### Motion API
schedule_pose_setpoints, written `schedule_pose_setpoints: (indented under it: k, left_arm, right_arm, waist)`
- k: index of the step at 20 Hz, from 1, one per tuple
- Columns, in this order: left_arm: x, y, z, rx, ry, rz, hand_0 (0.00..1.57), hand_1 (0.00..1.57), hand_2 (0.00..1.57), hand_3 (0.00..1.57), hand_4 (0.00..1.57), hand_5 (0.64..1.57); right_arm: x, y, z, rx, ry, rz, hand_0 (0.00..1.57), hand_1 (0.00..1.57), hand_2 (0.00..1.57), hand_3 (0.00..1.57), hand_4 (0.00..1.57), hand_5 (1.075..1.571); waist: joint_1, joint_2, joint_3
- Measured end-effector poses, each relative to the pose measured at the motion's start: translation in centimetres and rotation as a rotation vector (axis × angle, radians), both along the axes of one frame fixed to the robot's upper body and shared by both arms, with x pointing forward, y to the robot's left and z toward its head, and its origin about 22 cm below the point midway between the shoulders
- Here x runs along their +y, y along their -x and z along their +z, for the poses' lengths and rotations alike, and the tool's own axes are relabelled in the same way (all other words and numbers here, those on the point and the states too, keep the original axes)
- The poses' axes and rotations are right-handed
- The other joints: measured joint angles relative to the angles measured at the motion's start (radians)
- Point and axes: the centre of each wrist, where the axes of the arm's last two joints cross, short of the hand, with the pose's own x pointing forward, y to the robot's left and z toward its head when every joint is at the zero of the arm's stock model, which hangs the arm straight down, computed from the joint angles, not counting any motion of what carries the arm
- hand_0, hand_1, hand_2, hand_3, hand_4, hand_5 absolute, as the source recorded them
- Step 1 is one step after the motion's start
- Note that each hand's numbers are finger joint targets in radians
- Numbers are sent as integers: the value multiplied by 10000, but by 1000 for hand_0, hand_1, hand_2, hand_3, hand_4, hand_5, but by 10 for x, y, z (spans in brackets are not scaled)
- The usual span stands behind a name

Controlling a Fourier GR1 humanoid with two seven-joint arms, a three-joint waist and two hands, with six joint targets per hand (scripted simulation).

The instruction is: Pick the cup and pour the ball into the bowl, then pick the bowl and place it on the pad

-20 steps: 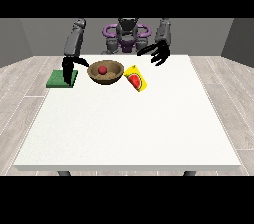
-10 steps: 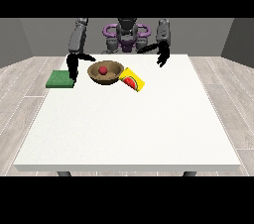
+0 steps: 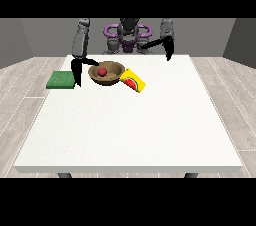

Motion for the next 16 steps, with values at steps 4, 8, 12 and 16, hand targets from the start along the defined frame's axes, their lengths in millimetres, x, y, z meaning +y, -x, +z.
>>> schedule_pose_setpoints:
  k: [4, 8, 12, 16]
  left_arm:
    - [-6, 0, 10, -268, -43, -187, 0, 0, 0, 0, 0, 1559]
    - [-1, -3, 12, -169, -47, -139, 0, 0, 0, 0, 0, 1562]
    - [14, -1, 1, 314, -82, -55, 0, 0, 0, 0, 0, 1563]
    - [20, 2, -10, 387, 1, 130, 0, 0, 0, 0, 0, 1565]
  right_arm:
    - [3, 0, 1, -334, -79, -236, 0, 0, 0, 0, 227, 1532]
    - [21, -9, 3, -192, -384, -351, 0, 0, 0, 0, 292, 1538]
    - [44, -16, 2, 481, -571, -314, 0, 0, 0, 0, 374, 1551]
    - [67, -27, 8, 767, -757, -108, 0, 0, 0, 0, 354, 1546]
  waist:
    - [148, 244, -117]
    - [189, 256, 32]
    - [189, -162, 164]
    - [52, -215, 238]
